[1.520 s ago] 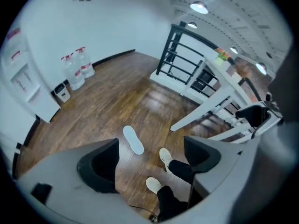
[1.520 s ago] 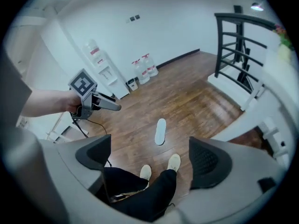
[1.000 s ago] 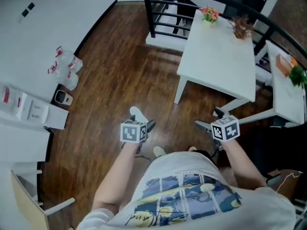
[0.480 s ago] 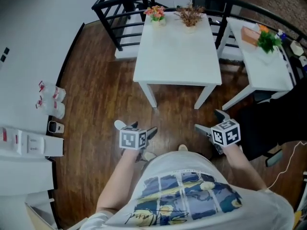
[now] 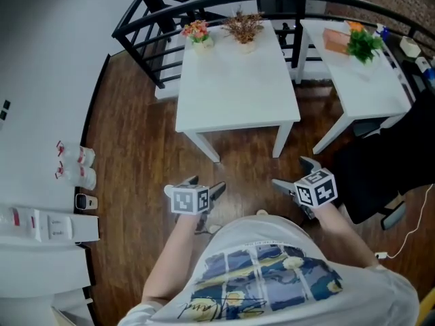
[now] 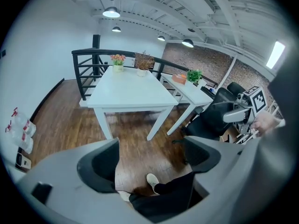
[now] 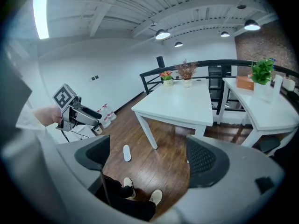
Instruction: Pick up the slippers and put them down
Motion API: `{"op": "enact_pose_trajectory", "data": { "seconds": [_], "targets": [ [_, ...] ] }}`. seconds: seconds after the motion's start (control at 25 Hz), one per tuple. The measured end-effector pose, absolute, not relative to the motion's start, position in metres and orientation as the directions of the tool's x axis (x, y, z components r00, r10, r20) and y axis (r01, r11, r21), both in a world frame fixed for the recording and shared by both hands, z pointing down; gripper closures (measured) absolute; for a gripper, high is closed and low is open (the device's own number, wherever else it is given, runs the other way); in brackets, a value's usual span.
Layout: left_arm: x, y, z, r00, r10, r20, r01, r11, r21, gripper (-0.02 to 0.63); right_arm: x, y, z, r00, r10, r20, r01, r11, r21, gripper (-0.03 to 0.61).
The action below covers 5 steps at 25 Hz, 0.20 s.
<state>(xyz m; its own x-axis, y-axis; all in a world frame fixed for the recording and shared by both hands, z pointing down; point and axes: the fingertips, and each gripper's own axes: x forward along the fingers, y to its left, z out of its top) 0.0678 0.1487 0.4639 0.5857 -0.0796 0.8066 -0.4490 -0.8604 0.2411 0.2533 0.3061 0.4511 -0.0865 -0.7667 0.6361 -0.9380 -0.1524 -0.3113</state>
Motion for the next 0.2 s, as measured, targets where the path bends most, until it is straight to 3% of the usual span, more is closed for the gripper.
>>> {"op": "enact_pose_trajectory", "data": {
  "seconds": [0.2],
  "targets": [
    [0.090, 0.145, 0.486, 0.571, -0.090, 0.816, -0.474, -0.847, 0.238, 0.184, 0.285, 0.294, 0.467, -0.117, -0.770, 0.628, -0.942, -0.115, -0.316, 0.055]
  ]
}}
